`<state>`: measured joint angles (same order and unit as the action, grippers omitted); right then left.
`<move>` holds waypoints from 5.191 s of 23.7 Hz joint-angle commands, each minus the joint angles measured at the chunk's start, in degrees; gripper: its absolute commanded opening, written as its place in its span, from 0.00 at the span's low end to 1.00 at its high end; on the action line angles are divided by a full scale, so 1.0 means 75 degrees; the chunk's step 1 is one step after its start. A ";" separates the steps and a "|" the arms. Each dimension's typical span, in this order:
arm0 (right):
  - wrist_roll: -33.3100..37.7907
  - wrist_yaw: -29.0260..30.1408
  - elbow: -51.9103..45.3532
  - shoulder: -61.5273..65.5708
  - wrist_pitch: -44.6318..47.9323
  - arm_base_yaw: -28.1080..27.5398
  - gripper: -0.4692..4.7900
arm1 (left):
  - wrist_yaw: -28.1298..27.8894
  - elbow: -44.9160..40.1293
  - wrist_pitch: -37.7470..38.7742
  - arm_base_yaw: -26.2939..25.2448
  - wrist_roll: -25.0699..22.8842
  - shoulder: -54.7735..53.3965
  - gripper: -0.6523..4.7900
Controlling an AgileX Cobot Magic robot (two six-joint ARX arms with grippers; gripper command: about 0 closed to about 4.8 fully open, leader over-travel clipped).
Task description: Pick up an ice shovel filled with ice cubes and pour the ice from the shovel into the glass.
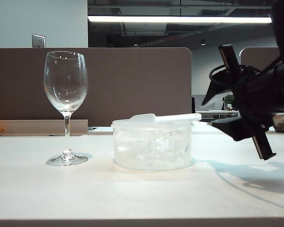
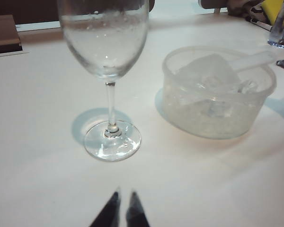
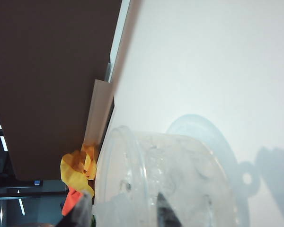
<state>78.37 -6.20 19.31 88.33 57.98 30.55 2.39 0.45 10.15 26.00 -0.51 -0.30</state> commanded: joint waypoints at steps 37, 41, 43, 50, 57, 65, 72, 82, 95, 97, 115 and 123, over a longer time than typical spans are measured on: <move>-0.0041 0.0650 0.1329 0.1282 0.0423 0.0178 0.25 | 0.0032 -0.0003 0.0015 -0.0017 -0.0017 -0.0006 0.17; -0.0038 0.0647 0.1355 0.1329 0.0420 0.0178 0.14 | 0.0035 -0.0003 0.0015 -0.0017 -0.0017 -0.0006 0.17; -0.0020 0.0647 0.1355 0.1329 0.0411 0.0178 0.12 | 0.0032 -0.0003 0.0015 -0.0017 -0.0017 -0.0003 0.17; 0.0501 0.0425 0.1355 0.1329 0.0440 0.0175 0.08 | 0.0035 -0.0003 0.0015 -0.0017 -0.0017 -0.0003 0.17; 0.0638 0.0364 0.1349 0.1329 0.0903 0.0172 0.08 | 0.0032 -0.0003 0.0015 -0.0017 -0.0017 -0.0003 0.17; 0.1075 0.0358 0.1346 0.1329 0.1396 0.0169 0.08 | 0.0032 -0.0003 0.0015 -0.0017 -0.0017 -0.0006 0.17; 0.1402 0.0224 0.1349 0.1329 0.2124 0.0169 0.08 | 0.0032 -0.0003 0.0015 -0.0017 -0.0017 -0.0006 0.17; 0.1754 -0.0055 0.1381 0.1320 0.2556 0.0169 0.08 | 0.0032 -0.0003 0.0015 -0.0015 -0.0017 -0.0006 0.17; 0.1314 -0.0219 0.2425 0.1320 0.1285 0.0169 0.08 | 0.0032 -0.0003 0.0012 -0.0015 -0.0017 -0.0006 0.17; 0.1311 -0.0216 0.2632 0.1317 0.1029 0.0169 0.08 | 0.0032 -0.0003 0.0015 -0.0015 -0.0017 -0.0006 0.17; 0.0597 0.0160 0.4319 0.0443 -0.1355 0.0254 0.08 | 0.0032 -0.0003 0.0015 -0.0015 -0.0017 -0.0006 0.17; 0.0239 0.0367 0.4319 -0.0385 -0.2390 0.0274 0.08 | 0.0032 -0.0003 0.0012 -0.0015 -0.0017 -0.0006 0.17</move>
<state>81.73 -4.54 51.29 86.11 40.10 32.49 2.39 0.45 10.15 25.91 -0.51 -0.27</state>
